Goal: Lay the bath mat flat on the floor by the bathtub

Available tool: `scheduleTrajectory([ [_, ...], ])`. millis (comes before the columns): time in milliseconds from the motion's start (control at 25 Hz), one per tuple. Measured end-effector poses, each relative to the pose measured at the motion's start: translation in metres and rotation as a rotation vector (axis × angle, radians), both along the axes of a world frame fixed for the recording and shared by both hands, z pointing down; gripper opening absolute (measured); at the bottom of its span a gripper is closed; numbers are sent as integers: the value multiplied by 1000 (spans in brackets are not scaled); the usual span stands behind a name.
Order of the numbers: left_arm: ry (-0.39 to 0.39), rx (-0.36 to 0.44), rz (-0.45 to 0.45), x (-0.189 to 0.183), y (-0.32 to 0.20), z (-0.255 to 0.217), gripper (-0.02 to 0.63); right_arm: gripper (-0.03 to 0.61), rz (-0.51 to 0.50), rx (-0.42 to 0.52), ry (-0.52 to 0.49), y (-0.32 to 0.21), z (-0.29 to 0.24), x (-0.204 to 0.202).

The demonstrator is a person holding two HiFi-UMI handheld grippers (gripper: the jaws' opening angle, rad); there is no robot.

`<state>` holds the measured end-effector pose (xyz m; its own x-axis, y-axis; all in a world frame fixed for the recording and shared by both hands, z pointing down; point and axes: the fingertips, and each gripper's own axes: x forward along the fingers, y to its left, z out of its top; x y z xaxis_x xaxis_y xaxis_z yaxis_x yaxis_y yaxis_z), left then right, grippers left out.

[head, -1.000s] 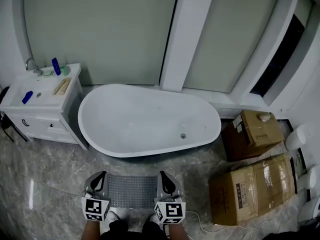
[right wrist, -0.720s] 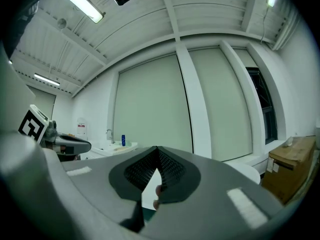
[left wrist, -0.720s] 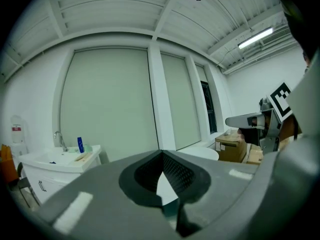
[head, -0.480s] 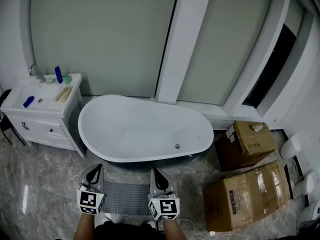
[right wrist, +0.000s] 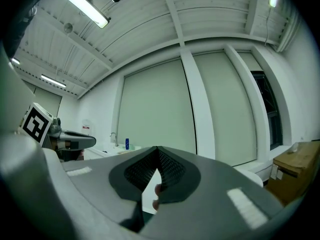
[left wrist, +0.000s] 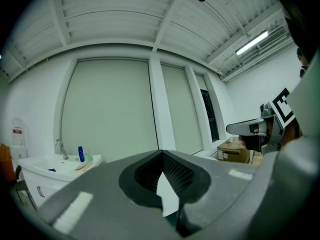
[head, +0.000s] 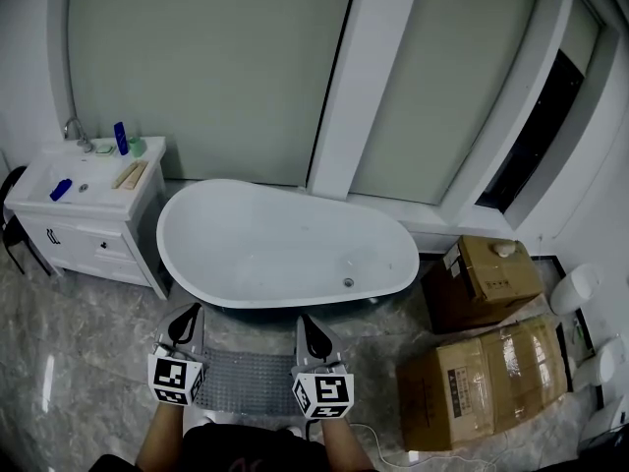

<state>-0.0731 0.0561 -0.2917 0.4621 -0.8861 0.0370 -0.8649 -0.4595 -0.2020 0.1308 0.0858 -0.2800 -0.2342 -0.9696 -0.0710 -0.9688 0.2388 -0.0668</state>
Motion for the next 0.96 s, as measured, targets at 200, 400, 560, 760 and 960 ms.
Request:
scheduleTrajectory([
  [200, -3, -2, 15, 5, 3, -1, 5, 23, -13, -6, 12, 1, 0, -3],
  [400, -6, -7, 20, 8, 6, -2, 5, 23, -9, 6, 29, 4, -2, -3],
  [560, 1, -7, 8, 6, 8, -3, 5, 23, -18, 3, 33, 5, -2, -3],
  [760, -11, -9, 13, 7, 8, -4, 5, 23, -16, -4, 30, 4, -3, -4],
  [960, -27, -14, 22, 10, 8, -1, 5, 23, -18, 4, 78, 4, -6, -8],
])
